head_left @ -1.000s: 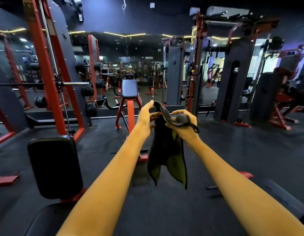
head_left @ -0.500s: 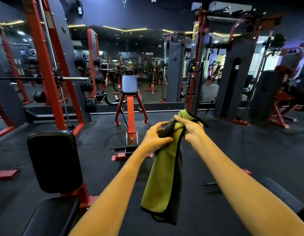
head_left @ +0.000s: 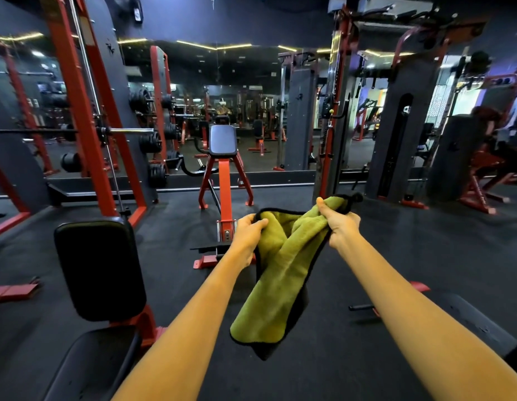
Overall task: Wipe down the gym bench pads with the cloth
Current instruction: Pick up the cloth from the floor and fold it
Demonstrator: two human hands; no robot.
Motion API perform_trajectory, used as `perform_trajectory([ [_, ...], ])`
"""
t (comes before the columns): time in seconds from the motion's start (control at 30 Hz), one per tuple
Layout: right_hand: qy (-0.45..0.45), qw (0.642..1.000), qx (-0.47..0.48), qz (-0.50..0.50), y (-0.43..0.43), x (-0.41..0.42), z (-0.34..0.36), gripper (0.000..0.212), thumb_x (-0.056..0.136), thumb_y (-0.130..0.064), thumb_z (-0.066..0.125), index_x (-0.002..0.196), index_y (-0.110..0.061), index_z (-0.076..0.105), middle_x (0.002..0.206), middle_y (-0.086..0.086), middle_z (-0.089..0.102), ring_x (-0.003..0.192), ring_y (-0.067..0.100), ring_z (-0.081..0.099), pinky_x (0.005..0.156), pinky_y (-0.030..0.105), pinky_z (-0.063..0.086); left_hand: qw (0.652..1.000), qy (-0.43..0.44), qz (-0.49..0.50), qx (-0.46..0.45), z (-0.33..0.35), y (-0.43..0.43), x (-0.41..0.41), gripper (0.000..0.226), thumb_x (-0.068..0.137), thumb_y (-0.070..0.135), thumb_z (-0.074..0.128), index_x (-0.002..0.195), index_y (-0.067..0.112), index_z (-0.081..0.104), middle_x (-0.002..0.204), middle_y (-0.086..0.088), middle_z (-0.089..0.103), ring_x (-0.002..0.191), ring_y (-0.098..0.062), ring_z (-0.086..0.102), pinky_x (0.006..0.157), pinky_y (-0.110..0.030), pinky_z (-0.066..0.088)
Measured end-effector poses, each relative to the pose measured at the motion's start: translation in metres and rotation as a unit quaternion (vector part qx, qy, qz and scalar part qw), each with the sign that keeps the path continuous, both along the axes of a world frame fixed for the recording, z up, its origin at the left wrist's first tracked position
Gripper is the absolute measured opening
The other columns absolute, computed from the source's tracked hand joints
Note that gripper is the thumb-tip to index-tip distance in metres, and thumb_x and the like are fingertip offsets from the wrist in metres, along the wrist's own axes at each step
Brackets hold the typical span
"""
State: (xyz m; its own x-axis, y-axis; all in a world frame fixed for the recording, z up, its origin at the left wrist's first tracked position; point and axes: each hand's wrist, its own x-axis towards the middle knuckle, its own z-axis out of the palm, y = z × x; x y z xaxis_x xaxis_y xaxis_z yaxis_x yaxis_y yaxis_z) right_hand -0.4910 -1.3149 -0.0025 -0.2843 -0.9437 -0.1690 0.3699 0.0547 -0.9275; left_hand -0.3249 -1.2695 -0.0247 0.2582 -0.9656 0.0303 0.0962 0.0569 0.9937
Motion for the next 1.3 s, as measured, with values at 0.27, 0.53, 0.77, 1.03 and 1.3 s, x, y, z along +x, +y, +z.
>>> perform_trajectory([
  [0.27,0.29,0.949,-0.089,-0.087,0.01,-0.003,0.01,0.041,0.083,-0.036,0.074,0.108,-0.005,0.065,0.108,0.013,0.066,0.107,0.026,0.061,0.078,0.028,0.043,0.993,-0.054,0.103,0.0,0.017,-0.001,0.016,0.009,0.088,0.011,0.06,0.08,0.01,0.065,0.085,-0.012,0.063,0.082,-0.023,0.06,0.081,-0.042,0.054],
  [0.53,0.463,0.844,-0.171,0.211,0.025,0.052,0.006,0.039,0.088,0.003,0.054,0.126,-0.007,0.056,0.12,0.013,0.062,0.109,0.027,0.059,0.09,0.028,0.047,0.995,-0.04,0.087,-0.01,0.034,-0.001,-0.016,0.03,0.094,0.016,0.05,0.065,0.017,0.056,0.07,-0.004,0.055,0.077,-0.021,0.054,0.075,-0.036,0.048],
  [0.77,0.488,0.785,-0.09,0.371,0.035,0.061,-0.002,0.067,0.1,-0.01,0.039,0.155,-0.019,0.001,0.155,0.021,0.022,0.136,0.035,0.036,0.109,0.044,0.038,0.99,0.118,0.055,0.059,0.033,0.002,-0.017,0.025,0.096,0.011,0.045,0.074,0.006,0.057,0.06,-0.008,0.061,0.062,-0.021,0.058,0.056,-0.03,0.048],
  [1.03,0.345,0.804,-0.173,0.452,0.044,0.038,-0.011,0.053,0.088,0.013,0.048,0.135,-0.012,0.051,0.135,0.01,0.052,0.121,0.022,0.054,0.1,0.039,0.048,1.0,-0.01,0.009,0.026,0.024,0.008,0.005,0.011,0.091,0.005,0.057,0.089,0.008,0.067,0.08,-0.008,0.069,0.081,-0.024,0.066,0.068,-0.033,0.055],
  [1.3,0.498,0.836,-0.18,0.143,0.004,0.007,-0.031,0.077,0.075,-0.017,0.082,0.139,-0.019,0.039,0.132,0.008,0.03,0.117,0.02,0.033,0.102,0.038,0.037,0.988,-0.144,-0.051,-0.019,0.033,0.015,0.024,0.018,0.092,0.005,0.055,0.095,0.017,0.068,0.096,-0.006,0.07,0.094,-0.02,0.065,0.086,-0.032,0.053],
])
